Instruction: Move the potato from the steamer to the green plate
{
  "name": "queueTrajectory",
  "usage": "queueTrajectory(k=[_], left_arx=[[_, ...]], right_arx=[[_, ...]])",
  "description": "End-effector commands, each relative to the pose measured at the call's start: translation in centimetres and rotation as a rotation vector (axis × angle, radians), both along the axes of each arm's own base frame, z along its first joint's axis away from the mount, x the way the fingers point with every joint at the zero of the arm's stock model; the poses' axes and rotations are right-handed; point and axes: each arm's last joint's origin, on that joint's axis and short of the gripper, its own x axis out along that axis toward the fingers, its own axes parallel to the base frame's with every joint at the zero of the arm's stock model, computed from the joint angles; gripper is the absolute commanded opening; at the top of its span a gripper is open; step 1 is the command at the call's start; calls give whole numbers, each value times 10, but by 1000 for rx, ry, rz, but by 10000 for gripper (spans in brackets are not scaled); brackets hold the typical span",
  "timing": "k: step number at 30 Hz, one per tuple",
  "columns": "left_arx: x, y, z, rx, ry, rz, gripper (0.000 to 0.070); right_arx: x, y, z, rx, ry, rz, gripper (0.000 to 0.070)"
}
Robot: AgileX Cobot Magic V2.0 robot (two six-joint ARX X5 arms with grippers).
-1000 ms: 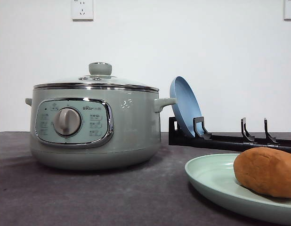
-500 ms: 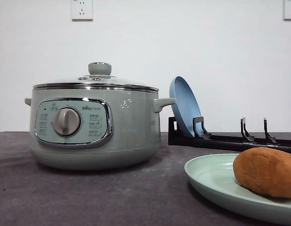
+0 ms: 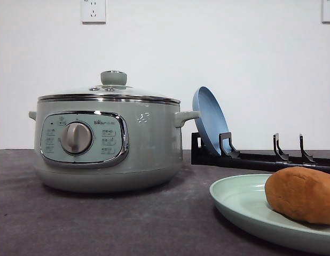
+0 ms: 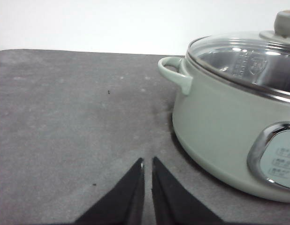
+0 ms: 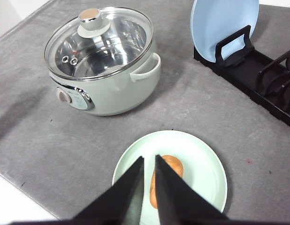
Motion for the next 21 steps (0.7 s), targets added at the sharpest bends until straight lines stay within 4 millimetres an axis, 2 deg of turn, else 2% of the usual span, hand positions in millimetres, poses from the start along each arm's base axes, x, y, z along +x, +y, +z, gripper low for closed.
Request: queueTrajectory(k=[1, 8, 21], left_arx=[[1, 1, -3, -17, -12, 15, 22], [2, 2, -8, -18, 1, 74, 22], [2, 2, -9, -18, 11, 76, 22]], right_arx=[[0, 0, 3, 3, -18, 8, 32], [0, 0, 3, 3, -18, 8, 32], [0, 0, 3, 3, -18, 8, 32]])
